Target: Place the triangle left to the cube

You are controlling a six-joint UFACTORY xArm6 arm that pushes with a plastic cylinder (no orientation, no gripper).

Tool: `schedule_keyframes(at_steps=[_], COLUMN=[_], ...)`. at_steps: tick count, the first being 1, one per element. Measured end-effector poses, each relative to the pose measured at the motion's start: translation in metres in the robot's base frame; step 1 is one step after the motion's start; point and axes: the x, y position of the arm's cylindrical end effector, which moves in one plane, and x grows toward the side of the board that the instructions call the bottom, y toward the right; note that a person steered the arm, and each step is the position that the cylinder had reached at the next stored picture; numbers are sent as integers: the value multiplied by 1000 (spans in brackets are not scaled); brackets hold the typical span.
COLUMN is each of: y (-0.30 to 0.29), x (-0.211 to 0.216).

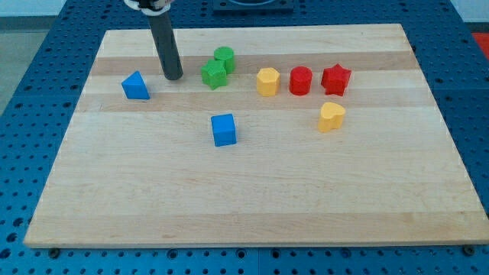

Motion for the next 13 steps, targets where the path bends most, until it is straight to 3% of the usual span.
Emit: schedule_keyframes(at_steps=[4,6,10,13], y=[-84,-50,-39,-54], x=[6,38,126,146])
